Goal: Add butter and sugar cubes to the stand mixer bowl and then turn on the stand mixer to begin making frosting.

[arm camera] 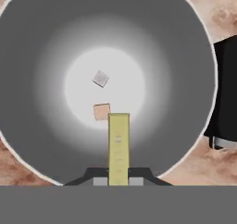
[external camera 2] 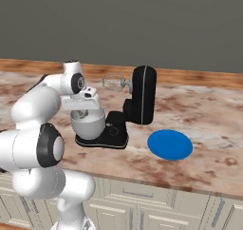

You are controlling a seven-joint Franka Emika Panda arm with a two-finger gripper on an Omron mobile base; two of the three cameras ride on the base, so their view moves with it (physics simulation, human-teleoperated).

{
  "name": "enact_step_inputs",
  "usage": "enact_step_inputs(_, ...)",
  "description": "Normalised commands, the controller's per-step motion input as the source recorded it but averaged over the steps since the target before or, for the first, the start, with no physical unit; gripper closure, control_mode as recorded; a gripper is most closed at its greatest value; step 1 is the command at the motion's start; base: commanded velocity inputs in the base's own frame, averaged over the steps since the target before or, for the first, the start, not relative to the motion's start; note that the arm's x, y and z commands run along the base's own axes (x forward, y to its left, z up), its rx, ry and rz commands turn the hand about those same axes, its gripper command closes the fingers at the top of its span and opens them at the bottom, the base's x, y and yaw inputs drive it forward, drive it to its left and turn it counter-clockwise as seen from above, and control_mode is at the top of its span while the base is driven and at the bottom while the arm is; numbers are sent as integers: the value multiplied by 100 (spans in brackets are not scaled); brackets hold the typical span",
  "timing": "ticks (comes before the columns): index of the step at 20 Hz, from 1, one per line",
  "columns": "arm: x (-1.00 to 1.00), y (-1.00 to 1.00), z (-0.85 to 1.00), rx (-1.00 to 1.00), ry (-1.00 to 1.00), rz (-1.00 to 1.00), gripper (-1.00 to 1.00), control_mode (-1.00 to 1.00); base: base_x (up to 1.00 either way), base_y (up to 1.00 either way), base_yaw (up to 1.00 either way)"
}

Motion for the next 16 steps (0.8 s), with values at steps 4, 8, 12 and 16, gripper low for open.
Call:
enact_step_inputs(4, 38, 0, -20, 0, 0, -5, 100, -100, 0, 0, 0)
enact_step_inputs(8, 1, 0, -24, 0, 0, -5, 100, -100, 0, 0, 0)
enact_step_inputs(12, 9, 0, -26, 0, 0, -4, 100, -100, 0, 0, 0)
enact_step_inputs(16, 15, 0, -21, 0, 0, -4, 100, -100, 0, 0, 0)
